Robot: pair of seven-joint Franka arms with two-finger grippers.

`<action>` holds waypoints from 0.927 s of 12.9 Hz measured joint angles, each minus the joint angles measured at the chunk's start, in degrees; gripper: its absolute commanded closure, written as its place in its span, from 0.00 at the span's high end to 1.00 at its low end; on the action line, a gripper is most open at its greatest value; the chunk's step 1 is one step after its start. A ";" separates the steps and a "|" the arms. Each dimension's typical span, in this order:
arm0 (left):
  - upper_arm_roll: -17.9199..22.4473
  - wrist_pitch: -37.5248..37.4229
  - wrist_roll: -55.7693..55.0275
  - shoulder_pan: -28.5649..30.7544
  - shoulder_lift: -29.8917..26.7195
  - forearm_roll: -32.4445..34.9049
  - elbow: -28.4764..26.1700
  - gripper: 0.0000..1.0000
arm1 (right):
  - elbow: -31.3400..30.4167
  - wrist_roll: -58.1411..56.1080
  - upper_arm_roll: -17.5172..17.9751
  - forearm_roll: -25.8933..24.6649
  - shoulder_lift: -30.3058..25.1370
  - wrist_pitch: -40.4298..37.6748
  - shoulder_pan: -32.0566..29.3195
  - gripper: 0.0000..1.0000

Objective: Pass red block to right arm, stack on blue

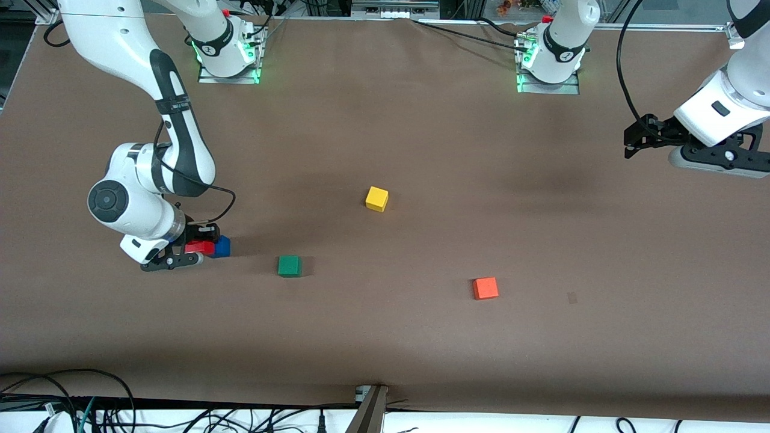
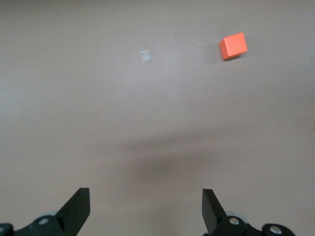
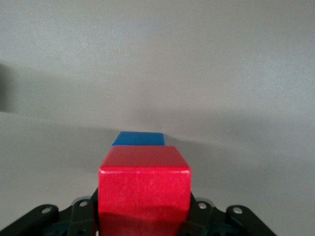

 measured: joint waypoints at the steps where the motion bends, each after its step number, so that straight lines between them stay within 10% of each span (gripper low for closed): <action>1: 0.04 0.50 -0.36 0.36 -0.40 0.00 -1.07 1.00 | -0.59 0.02 0.00 0.00 0.00 0.64 0.13 0.07; 12: -0.02 0.98 -4.35 1.45 -0.60 0.00 -2.13 1.00 | -3.61 1.19 0.01 0.00 0.00 3.11 1.18 0.09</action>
